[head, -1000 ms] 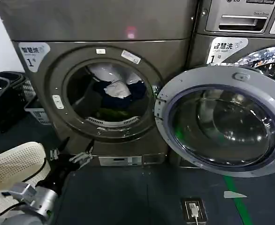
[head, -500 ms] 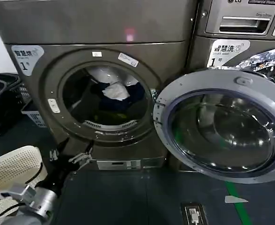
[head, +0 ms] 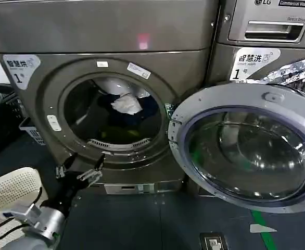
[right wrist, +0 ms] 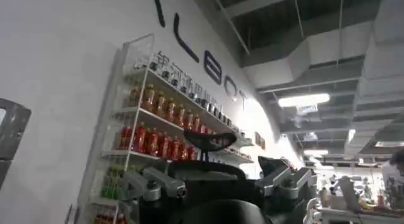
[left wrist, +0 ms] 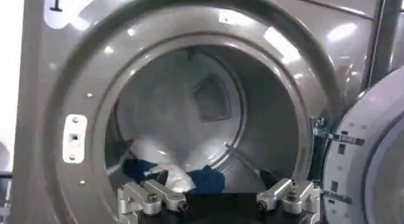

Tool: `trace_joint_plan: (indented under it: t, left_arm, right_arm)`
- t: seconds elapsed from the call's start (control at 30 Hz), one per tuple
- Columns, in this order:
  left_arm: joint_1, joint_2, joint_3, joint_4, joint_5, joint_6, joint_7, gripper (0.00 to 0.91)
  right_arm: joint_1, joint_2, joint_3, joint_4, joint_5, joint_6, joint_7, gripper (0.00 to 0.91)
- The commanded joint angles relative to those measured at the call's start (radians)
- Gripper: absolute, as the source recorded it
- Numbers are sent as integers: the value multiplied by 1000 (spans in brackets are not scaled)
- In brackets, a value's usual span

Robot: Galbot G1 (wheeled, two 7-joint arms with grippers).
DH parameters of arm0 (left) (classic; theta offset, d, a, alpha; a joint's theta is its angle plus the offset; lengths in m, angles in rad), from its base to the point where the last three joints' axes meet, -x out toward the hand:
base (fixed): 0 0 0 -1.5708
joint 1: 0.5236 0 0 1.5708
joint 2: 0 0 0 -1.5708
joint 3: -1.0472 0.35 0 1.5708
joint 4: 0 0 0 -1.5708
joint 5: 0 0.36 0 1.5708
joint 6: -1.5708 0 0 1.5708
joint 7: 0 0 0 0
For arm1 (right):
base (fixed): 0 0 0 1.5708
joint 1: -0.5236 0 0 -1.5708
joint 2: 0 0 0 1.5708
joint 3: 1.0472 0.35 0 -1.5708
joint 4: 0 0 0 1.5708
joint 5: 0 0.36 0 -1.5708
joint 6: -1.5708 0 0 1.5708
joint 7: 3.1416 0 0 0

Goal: Grasp the clothes from the dryer.

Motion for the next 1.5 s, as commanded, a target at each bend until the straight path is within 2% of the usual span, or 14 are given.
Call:
trace_joint_plan:
  t: [0.03, 0.77, 1.03, 1.17, 1.5]
  left_arm:
    - [-5, 2, 0, 5, 0, 1, 0, 907]
    - [-43, 16, 17, 34, -12, -19, -1, 907]
    - [-265, 74, 67, 278, -27, -95, -25, 907]
    - [-348, 73, 90, 362, -39, -99, -33, 907]
    - [-647, 76, 196, 730, -37, -148, -66, 907]
  right_arm:
    - [1, 1, -1, 2, 0, -1, 0, 907]
    - [-14, 11, 10, 22, 11, -2, 8, 907]
    - [-23, 9, 23, 37, 19, -3, 7, 907]
    - [-28, 9, 25, 51, 24, -3, 7, 907]
    - [-41, 17, 43, 71, 42, -6, 6, 907]
